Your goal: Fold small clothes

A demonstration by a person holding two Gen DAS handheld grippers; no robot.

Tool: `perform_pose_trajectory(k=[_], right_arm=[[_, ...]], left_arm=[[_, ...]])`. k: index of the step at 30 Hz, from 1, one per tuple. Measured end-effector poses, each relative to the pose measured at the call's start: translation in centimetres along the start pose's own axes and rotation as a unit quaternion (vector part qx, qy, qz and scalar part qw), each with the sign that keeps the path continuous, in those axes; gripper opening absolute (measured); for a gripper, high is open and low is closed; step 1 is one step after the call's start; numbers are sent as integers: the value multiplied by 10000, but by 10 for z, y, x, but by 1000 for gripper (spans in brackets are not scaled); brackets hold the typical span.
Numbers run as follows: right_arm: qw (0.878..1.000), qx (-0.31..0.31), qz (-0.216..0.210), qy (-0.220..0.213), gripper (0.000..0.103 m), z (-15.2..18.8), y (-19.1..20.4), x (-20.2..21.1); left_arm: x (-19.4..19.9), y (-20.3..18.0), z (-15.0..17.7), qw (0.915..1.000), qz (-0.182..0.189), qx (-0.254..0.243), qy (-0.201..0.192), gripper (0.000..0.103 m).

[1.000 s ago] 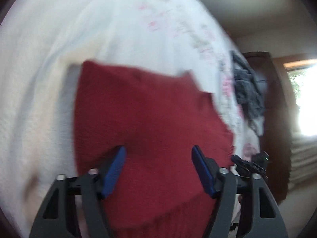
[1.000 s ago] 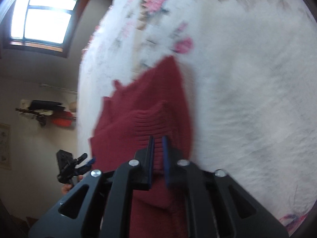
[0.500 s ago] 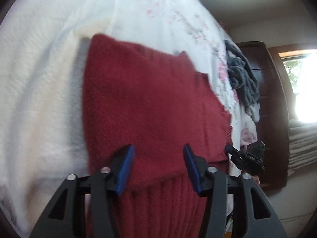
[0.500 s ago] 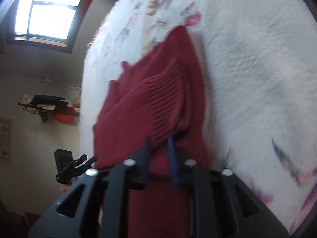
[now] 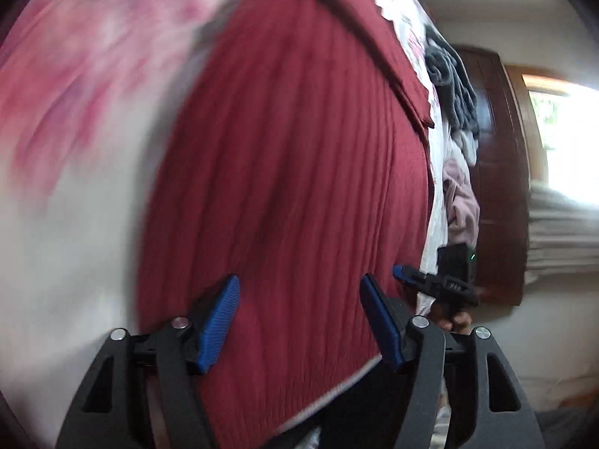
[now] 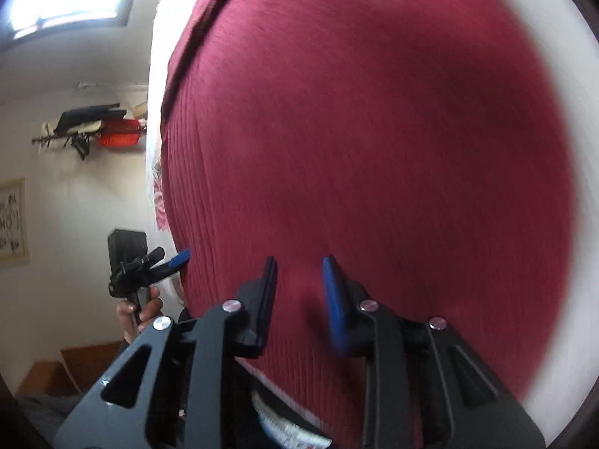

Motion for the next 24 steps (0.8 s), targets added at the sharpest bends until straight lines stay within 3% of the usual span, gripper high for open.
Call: perform_pose_trajectory(k=[5,11,24], right_arm=[[9997,37,194,-176,41,36,7,38],[9918,-418,251,-1183,41,55,-18,103],[9926,-810,411,-802,41,64,-58,82]], left_arm=[[26,18,48,9997,-146,164,-95,68],[59,18,75,9981,-261,208,-511,76],[29,43,73,9978,-408,522,49,76]])
Point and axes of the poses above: each gripper's, at about its wrist camera, not at the fingertips, and x roughly against the way its jaws point, y to its left, z to its underside, the point moved 8 cm from there along -x, roughly the way its jaws point, and after that the axes turned 7 degrees about -z, right-handed, at the moved point
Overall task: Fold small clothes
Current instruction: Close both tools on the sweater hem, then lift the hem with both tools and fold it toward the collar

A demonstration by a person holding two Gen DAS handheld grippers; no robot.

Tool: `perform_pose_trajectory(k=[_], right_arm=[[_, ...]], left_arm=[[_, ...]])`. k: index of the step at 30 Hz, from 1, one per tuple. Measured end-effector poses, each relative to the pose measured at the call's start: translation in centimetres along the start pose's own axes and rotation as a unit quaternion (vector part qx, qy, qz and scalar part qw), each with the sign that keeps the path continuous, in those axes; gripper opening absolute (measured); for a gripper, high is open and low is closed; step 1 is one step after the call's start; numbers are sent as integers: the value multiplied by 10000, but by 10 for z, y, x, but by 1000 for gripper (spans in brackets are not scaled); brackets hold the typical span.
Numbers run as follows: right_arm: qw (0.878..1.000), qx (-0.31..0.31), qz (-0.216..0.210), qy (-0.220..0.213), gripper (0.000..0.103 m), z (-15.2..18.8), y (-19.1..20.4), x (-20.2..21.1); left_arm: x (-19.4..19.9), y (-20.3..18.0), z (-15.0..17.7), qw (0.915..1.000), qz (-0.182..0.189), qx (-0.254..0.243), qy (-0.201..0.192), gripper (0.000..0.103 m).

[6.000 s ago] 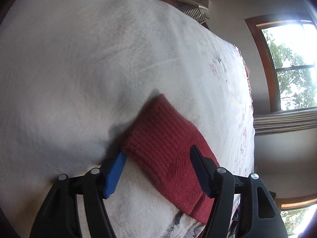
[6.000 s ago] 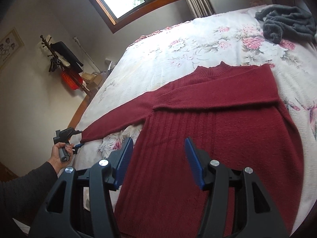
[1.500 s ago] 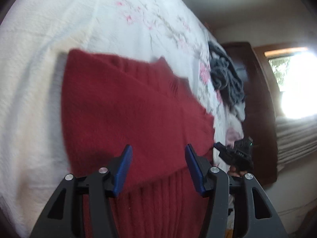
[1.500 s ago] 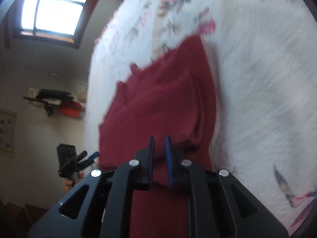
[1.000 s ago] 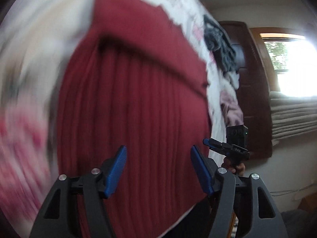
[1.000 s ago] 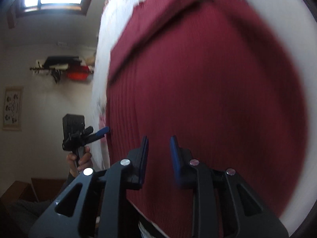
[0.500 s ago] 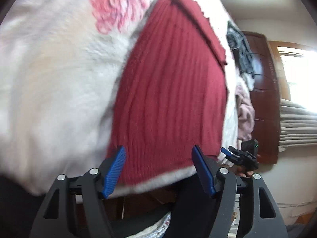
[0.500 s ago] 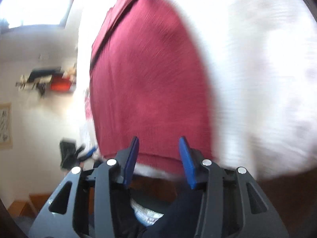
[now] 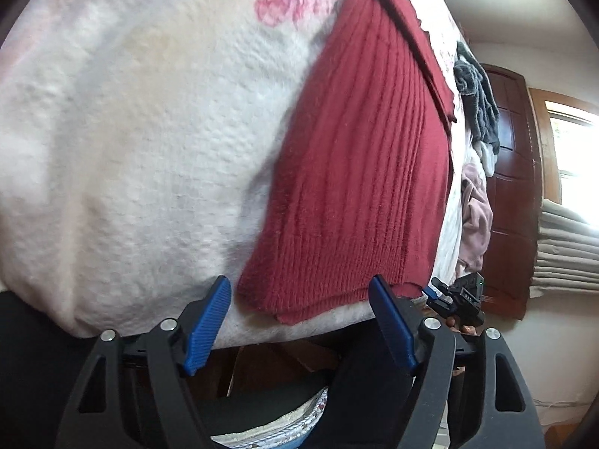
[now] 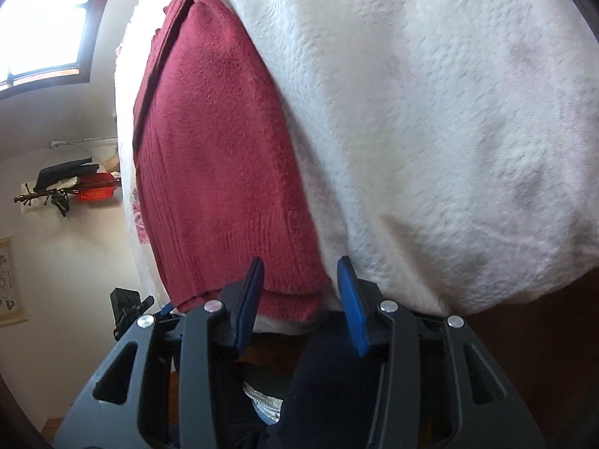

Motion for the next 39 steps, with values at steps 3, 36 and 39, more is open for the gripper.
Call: perform_pose_trajectory(k=[3,36,39], right_arm=[[10000,-33,-40,21,41,1,-4,1],[9992,-102,-376,105,14,5,-6,-5],[9992,-56,-387,60,10,6,-3,-3]], left_arm=[[-5,-1,-3,10000,27,-3,67,76],[-11,2,2,9992,193,351,59,6],[-8,4,2,9989,246,386,19,6]])
Point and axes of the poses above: each gripper's, at about its wrist camera, not at the fingertips, and x roughly against the way its jaws point, y to its left, z to its underside, the point moved 8 cm from there along -x, roughly the way its jaws point, and after that the axes turned 7 degrees about -z, right-handed, at the moved point
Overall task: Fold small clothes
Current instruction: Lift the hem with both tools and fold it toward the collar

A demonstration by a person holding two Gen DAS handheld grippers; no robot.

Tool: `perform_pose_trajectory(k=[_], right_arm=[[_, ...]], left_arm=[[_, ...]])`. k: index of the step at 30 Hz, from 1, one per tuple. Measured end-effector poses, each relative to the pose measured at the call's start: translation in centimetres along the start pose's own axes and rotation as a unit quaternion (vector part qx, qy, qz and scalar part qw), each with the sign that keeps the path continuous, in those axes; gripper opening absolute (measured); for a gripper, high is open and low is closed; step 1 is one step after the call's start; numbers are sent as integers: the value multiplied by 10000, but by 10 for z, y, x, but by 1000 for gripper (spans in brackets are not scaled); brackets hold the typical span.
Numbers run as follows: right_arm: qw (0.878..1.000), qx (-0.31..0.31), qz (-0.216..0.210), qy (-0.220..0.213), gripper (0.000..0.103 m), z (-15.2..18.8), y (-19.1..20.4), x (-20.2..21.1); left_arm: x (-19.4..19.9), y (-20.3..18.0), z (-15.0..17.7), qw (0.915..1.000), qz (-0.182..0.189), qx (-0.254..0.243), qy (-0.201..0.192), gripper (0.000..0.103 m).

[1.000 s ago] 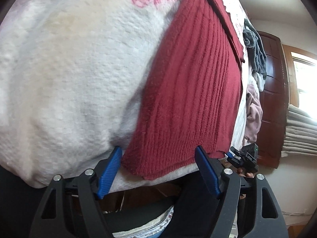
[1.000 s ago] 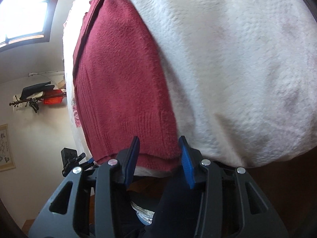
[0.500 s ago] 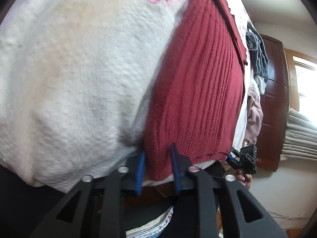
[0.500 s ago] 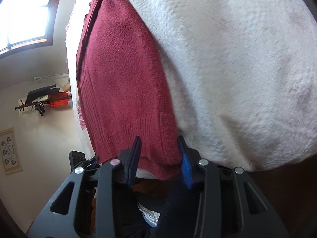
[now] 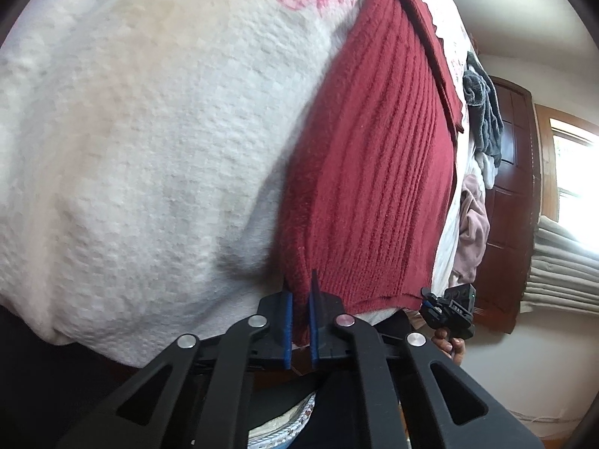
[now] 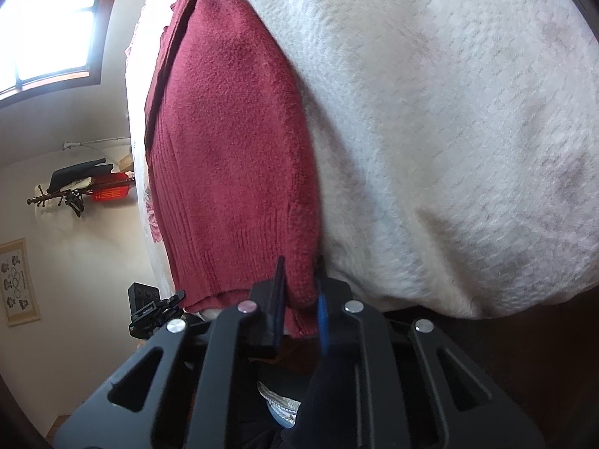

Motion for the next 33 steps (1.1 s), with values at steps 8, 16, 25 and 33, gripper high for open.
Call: perform_pose_trajectory(k=[8,16,25,33], right_arm=[[9996,172,-170,-143,9,1,22,13],[9983,355,-366,-292,8,-3,49,28],[9963,472,-582,-427,7,-6,73,41],[9949,578,-641,-517,5,-8,88,49]], left_arm=[[24,-13,4,9992,315,15,-252,5],[46,-37,3,9973,603,-106,-413,5],[64,-64,-1,9950,806,-263,-529,5],[71,-70,-1,9942,846,-356,-554,5]])
Point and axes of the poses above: each gripper's, at about its wrist camera, not at the fingertips, and x roughly against the way its jaws point, y to its left, z to its underside, the point moved 8 cm from there along -x, roughly the way its jaws point, and after that the axes turned 7 degrees about -z, right-handed, at the moved point
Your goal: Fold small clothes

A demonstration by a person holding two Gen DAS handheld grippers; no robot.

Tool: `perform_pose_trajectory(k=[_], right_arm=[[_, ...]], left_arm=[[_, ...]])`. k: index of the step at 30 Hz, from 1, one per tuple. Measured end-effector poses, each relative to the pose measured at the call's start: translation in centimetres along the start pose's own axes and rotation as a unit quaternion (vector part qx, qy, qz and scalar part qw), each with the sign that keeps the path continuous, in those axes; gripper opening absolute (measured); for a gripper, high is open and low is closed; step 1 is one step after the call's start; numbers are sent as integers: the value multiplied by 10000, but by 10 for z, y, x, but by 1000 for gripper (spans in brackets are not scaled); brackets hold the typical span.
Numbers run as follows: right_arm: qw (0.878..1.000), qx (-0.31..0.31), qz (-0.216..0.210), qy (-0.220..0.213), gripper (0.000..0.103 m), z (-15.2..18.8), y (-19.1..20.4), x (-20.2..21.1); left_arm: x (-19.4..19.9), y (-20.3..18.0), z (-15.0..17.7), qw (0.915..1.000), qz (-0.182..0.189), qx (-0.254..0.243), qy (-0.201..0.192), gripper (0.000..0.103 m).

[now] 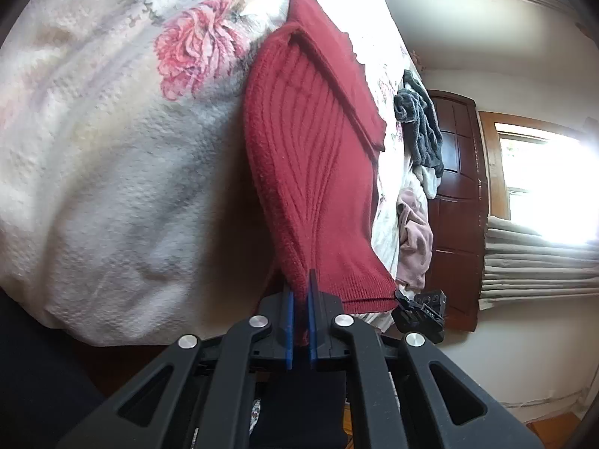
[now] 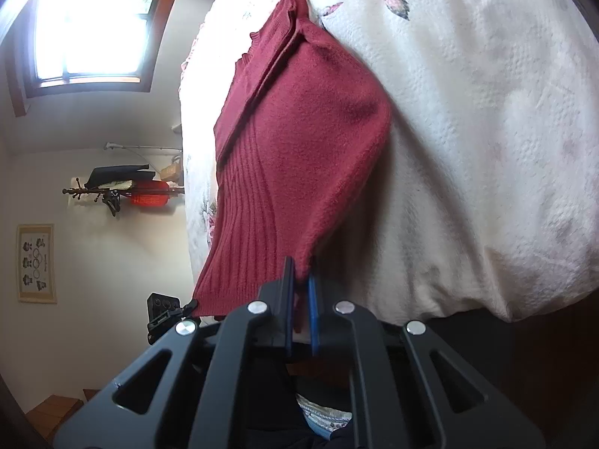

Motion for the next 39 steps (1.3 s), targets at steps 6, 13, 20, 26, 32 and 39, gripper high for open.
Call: perform_pose_trajectory(k=[6,13,20,26,32,39], right_arm=[[9993,-213,292,134,5,6,-25,-12],[9957,-612,662,214,9,16,-65,-21],[9922,-873,847,274,29,20,-89,-24],[9921,-810,882,369,29,24,-90,-33],[9918,-849,873,378,29,26,-93,-37],[9928,-771,798,448,13,26,-90,-43]], left_arm=[[-21,39,6,9985,-476,105,242,5],[-39,85,19,9960,-621,542,356,29],[-34,91,34,9968,-403,626,275,50],[-43,94,32,9957,-197,835,338,54],[-55,93,25,9947,-370,855,433,56],[-66,93,27,9926,-696,800,587,7]])
Point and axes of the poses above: each gripper's, at about its wrist camera, not at the fingertips, and x roughly against the way its jaws point, y to its left, z to its underside, the point moved 8 cm from there along -x, roughly the way its jaws point, and after that the axes turned 7 degrees about -z, right-handed, at the moved point
